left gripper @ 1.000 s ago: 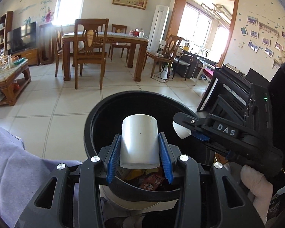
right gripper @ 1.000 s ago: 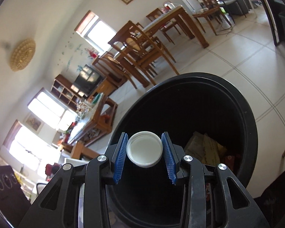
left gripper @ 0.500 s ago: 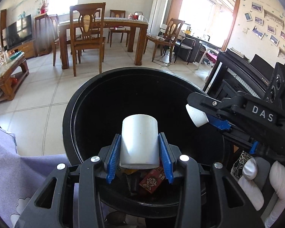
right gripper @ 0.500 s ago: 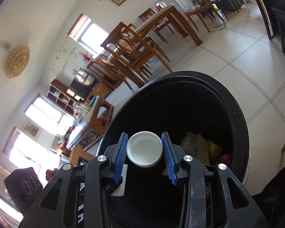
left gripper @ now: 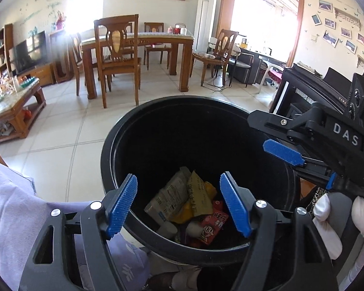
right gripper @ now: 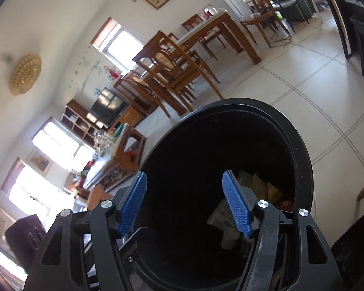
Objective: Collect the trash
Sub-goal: 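Carry the cup and cap to the bin and open both grippers, then grasp the blue wrapper with the left gripper while the right gripper grasps the blue strip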
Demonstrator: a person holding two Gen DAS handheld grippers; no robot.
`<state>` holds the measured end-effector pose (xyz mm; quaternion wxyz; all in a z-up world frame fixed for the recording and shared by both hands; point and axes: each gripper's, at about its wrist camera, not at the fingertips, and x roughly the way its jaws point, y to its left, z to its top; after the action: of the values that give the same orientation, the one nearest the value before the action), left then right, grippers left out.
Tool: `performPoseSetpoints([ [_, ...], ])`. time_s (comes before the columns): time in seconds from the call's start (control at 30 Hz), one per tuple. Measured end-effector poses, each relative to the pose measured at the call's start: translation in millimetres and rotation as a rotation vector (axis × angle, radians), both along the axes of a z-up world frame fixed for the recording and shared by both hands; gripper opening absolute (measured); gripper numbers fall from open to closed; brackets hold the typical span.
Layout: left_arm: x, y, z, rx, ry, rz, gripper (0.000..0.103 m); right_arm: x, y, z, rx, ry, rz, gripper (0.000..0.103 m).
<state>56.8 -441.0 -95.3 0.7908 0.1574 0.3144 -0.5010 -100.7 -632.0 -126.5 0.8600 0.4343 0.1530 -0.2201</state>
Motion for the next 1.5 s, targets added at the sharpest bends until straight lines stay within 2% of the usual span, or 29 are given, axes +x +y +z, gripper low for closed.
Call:
performPoseSetpoints([
  [0.27, 6, 38, 20, -0.055, -0.016, 0.040, 0.075, 5, 9, 1, -0.018, -0.019, 0.012, 0.066],
  [0.4, 12, 84, 33, -0.090, -0.032, 0.086, 0.075, 19, 22, 4, -0.060, -0.004, 0.052, 0.066],
  [0.5, 24, 134, 41, -0.089, -0.057, 0.144, 0.075, 39, 42, 6, -0.104, 0.022, 0.121, 0.066],
  [0.6, 44, 201, 45, -0.044, -0.115, 0.199, 0.075, 66, 72, 12, -0.155, 0.040, 0.251, 0.066],
  [0.7, 72, 272, 45, 0.070, -0.220, 0.287, 0.075, 103, 116, 23, -0.240, 0.071, 0.435, 0.066],
  [0.83, 133, 363, 46, 0.147, -0.208, 0.399, 0.074, 165, 190, 49, -0.406, 0.103, 0.700, 0.066],
  [0.9, 160, 394, 42, 0.191, -0.187, 0.410, 0.074, 204, 228, 61, -0.471, 0.099, 0.841, 0.066],
  [0.97, 186, 418, 36, 0.232, -0.177, 0.415, 0.074, 242, 262, 67, -0.535, 0.125, 0.937, 0.066],
  [1.07, 210, 440, 25, 0.244, -0.155, 0.390, 0.074, 289, 308, 66, -0.646, 0.167, 1.040, 0.066],
  [1.17, 225, 456, 14, 0.243, -0.109, 0.357, 0.074, 335, 337, 60, -0.703, 0.206, 1.135, 0.061],
  [1.33, 229, 456, 1, 0.301, -0.142, 0.279, 0.074, 386, 367, 40, -0.793, 0.280, 1.228, 0.055],
  [1.43, 230, 455, -1, 0.317, -0.144, 0.252, 0.074, 406, 379, 31, -0.851, 0.318, 1.250, 0.055],
  [1.5, 230, 451, -4, 0.339, -0.173, 0.229, 0.074, 416, 382, 26, -0.863, 0.337, 1.257, 0.055],
])
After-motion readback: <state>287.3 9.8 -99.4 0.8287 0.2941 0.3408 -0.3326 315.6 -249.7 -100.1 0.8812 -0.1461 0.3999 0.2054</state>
